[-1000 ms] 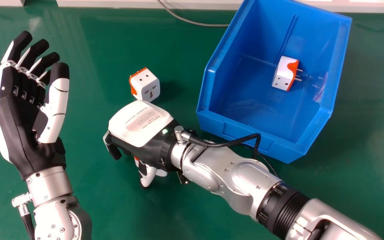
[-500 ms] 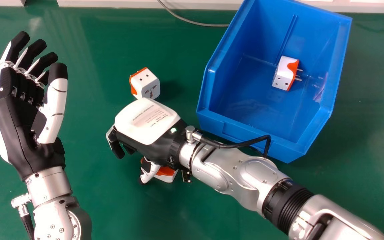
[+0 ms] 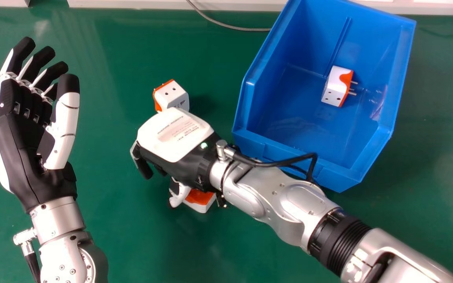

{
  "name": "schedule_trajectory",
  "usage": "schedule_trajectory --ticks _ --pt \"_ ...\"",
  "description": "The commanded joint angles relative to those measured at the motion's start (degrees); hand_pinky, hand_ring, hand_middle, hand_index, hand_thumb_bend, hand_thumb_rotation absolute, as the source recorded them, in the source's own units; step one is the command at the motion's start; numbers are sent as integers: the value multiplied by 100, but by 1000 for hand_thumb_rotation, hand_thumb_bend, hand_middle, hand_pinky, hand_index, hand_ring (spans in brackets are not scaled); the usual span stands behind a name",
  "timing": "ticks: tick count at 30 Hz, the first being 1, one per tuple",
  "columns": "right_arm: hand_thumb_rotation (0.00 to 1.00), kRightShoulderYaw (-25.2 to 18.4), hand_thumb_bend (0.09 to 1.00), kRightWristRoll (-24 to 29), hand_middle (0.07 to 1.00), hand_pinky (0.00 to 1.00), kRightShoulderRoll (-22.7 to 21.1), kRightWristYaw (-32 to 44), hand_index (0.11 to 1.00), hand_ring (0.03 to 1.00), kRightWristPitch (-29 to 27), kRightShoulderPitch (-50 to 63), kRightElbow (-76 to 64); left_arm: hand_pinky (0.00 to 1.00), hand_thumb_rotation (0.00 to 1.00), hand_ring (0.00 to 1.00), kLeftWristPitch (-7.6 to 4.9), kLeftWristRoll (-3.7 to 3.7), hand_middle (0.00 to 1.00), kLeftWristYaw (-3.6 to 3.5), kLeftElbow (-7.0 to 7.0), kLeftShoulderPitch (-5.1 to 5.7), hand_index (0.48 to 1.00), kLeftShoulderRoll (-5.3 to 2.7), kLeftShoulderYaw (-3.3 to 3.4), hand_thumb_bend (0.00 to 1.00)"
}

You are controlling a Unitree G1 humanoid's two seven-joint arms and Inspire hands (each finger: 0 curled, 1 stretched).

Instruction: Pick all objects and put in blue box

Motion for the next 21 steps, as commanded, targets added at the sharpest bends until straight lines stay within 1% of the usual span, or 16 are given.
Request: schedule_trajectory --ticks 1,3,4,5,7,8,9,11,13,14,17,19,21 --pt "0 -5 531 -20 436 293 -27 298 497 388 186 54 -349 659 402 714 -93 53 769 -16 -96 3 797 0 -26 652" --pt "0 14 531 -33 439 308 -64 504 497 405 305 94 -518 659 401 714 -69 64 769 -12 -123 14 796 1 -31 651" --pt "0 39 531 -73 439 308 -94 620 497 405 375 116 -631 659 401 714 -66 53 769 -15 -129 13 796 -3 -32 651" --pt "0 58 530 -102 454 344 -113 700 496 445 426 132 -711 658 402 714 -65 41 769 -19 -129 10 796 -4 -31 651" --pt "0 89 530 -160 454 344 -161 828 496 445 509 170 -873 658 402 714 -85 68 769 -2 -103 -5 796 2 -23 651" --pt "27 92 528 -179 532 400 -177 859 496 521 537 194 -929 659 401 714 -88 81 769 5 -96 -10 796 5 -20 650" --pt "27 97 528 -197 532 400 -200 869 496 521 555 223 -985 659 401 714 -94 90 769 8 -86 -16 796 9 -19 650" --pt "58 73 587 -170 659 494 -249 911 591 645 547 281 -1075 657 401 713 -84 110 769 22 -89 -19 794 7 -20 649" --pt "64 27 624 -90 746 564 -275 998 673 733 537 313 -1139 657 401 712 -75 95 769 15 -86 -23 792 8 -23 647" --pt "59 16 645 -70 807 615 -296 1057 735 796 532 313 -1172 658 400 713 -82 89 768 15 -78 -30 791 4 -22 645" --pt "51 0 666 -46 861 660 -333 1233 797 852 558 307 -1245 658 399 712 -90 73 766 2 -59 -38 789 5 -26 645" --pt "47 -13 676 -32 885 681 -333 1359 827 878 595 299 -1269 659 398 712 -97 60 766 -13 -42 -46 789 10 -27 644" --pt "46 -27 682 -22 896 691 -334 1461 839 889 619 289 -1287 659 397 712 -94 67 767 -7 -32 -52 790 11 -24 642"
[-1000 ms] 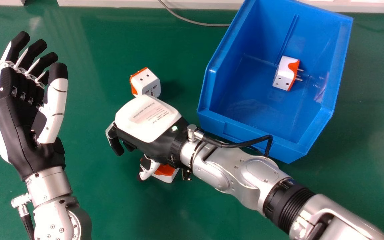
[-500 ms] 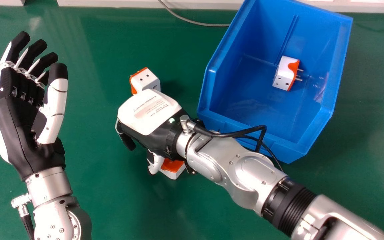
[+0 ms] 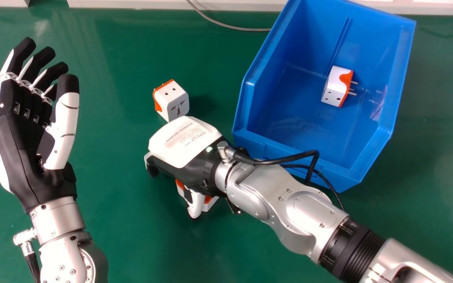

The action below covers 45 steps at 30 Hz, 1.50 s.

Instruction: Pick all objects and put in blue box

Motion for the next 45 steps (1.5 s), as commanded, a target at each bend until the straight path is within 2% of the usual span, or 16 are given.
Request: schedule_trajectory --ticks 1,6,10,12,19,24,28,30,37,45 --pt "49 -78 691 47 906 700 8 86 851 900 22 -82 -164 659 397 712 -98 61 766 -10 -32 -56 789 13 -22 642" --pt "61 -80 739 36 944 734 2 241 889 936 43 -128 -157 660 396 714 -123 80 768 -23 20 -82 790 40 -22 638" --pt "97 -81 802 18 970 761 -2 289 911 960 50 -143 -153 659 397 713 -113 109 770 8 19 -97 792 35 -20 637" --pt "114 -86 826 9 985 779 -9 256 925 976 56 -130 -132 653 400 710 -89 83 770 -3 -19 -90 791 21 -33 644" --pt "72 -48 749 -156 996 803 -126 476 937 994 196 -115 -371 653 405 710 -55 53 772 -20 -77 -68 793 9 -50 651" --pt "55 -67 707 -187 999 812 -345 628 935 998 109 -86 -632 655 403 710 -100 105 772 -8 -8 -97 795 26 -49 649" --pt "64 -49 702 -242 999 810 -507 612 930 999 16 -64 -749 653 403 708 -130 111 772 -38 41 -126 796 45 -61 647" --pt "67 -35 703 -269 998 808 -588 567 927 999 -46 -53 -820 653 403 709 -137 88 772 -57 59 -137 797 49 -62 645" --pt "64 -59 704 -245 983 793 -761 421 910 985 -287 -25 -941 652 402 708 -194 85 772 -70 147 -180 799 47 -57 645" --pt "13 -28 724 -282 913 724 -762 158 850 910 -515 -14 -822 653 398 711 -168 60 769 -101 144 -190 803 35 -56 646"
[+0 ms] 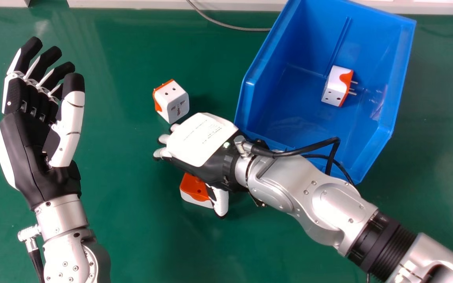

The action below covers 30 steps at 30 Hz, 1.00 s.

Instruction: Pick all objects and put in blue box

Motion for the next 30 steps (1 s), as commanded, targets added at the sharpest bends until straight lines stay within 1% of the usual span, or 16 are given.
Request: schedule_trajectory --ticks 1,3,5,9,11,13,16,20,22,26,28,30 --pt "10 -12 725 -98 907 716 7 -176 846 903 -93 -35 -38 654 398 711 -125 76 769 -14 -67 -56 803 20 -42 646" --pt "5 -9 724 -110 893 690 23 -253 835 883 -146 -23 12 653 399 710 -125 96 770 -4 -68 -54 805 20 -40 644" --pt "3 -8 722 -131 886 679 50 -307 830 873 -185 -14 71 652 399 710 -139 97 771 -6 -60 -58 806 23 -37 642" --pt "1 -7 717 -144 874 655 84 -390 819 854 -252 3 130 649 403 709 -127 134 771 26 -48 -58 803 41 -18 646" --pt "0 -22 715 -126 871 650 98 -341 816 850 -279 -15 154 649 406 709 -115 129 772 40 -47 -58 803 40 -7 647" --pt "0 -12 716 -156 864 637 97 -320 809 844 -283 -42 179 648 412 708 -128 126 771 49 -40 -59 800 44 0 656" --pt "0 -7 717 -216 862 638 77 -375 805 842 -278 -45 193 648 416 707 -147 132 771 50 -37 -56 800 63 -1 661" --pt "0 12 714 -293 858 637 31 -370 796 837 -287 -52 210 648 422 706 -132 141 774 70 -49 -53 801 60 -7 666" --pt "0 3 714 -282 861 639 14 -279 796 839 -273 -49 198 646 423 705 -143 111 773 36 -60 -50 801 58 -21 669" --pt "0 -12 725 -290 872 649 -43 -221 799 848 -244 -14 155 645 416 707 -155 72 771 -1 -61 -52 799 45 -36 663" --pt "0 -24 730 -280 880 660 -68 -238 801 856 -243 -2 158 648 407 710 -165 58 772 -19 -41 -56 800 46 -35 655" --pt "0 -19 725 -300 884 672 -91 -256 800 860 -226 6 155 649 401 712 -166 60 774 -31 -45 -51 802 41 -33 651"
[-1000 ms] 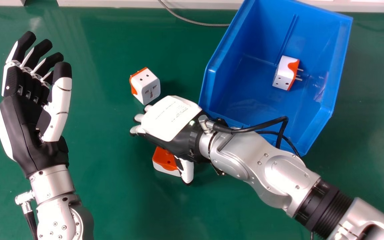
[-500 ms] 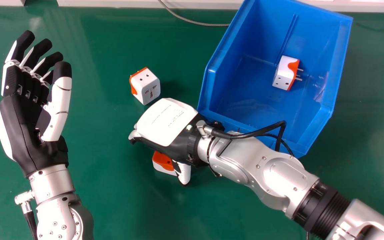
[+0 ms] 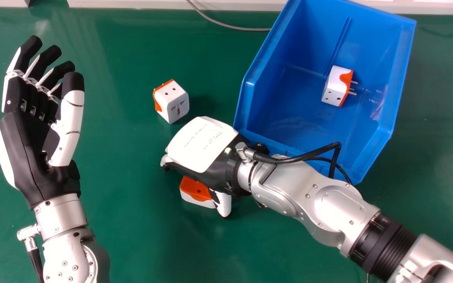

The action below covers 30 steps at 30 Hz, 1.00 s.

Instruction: Pick all objects and put in blue box

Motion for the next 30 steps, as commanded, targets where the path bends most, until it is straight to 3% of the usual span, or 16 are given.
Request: schedule_trajectory --ticks 1,9,18,20,22,27,30 --pt "0 -36 724 -79 885 675 -32 -35 800 860 4 -24 -91 650 400 712 -154 18 773 -37 -59 -48 802 13 -40 650" --pt "0 -6 709 -87 891 678 -59 -65 793 862 -35 -64 -15 656 387 717 -146 -30 776 -91 -61 -37 804 7 -38 638" --pt "4 2 712 -17 869 672 -1 -367 730 834 -208 -66 147 653 387 715 -167 6 777 -64 -12 -56 804 14 -22 641" --pt "29 -6 674 -17 833 654 3 -618 683 801 -298 -45 218 653 388 715 -182 13 776 -62 -1 -56 803 17 -19 642" --pt "18 -28 622 3 706 580 -1 -922 614 693 -416 -7 276 653 388 715 -197 26 777 -60 1 -51 804 18 -20 637" --pt "11 -21 589 -87 626 517 24 -1783 568 616 -564 65 506 653 389 715 -192 -13 777 -84 -25 -42 804 19 -29 635" --pt "7 -104 567 0 556 431 80 -2185 546 532 -633 140 668 653 390 716 -177 -25 778 -83 -50 -33 804 10 -31 636"
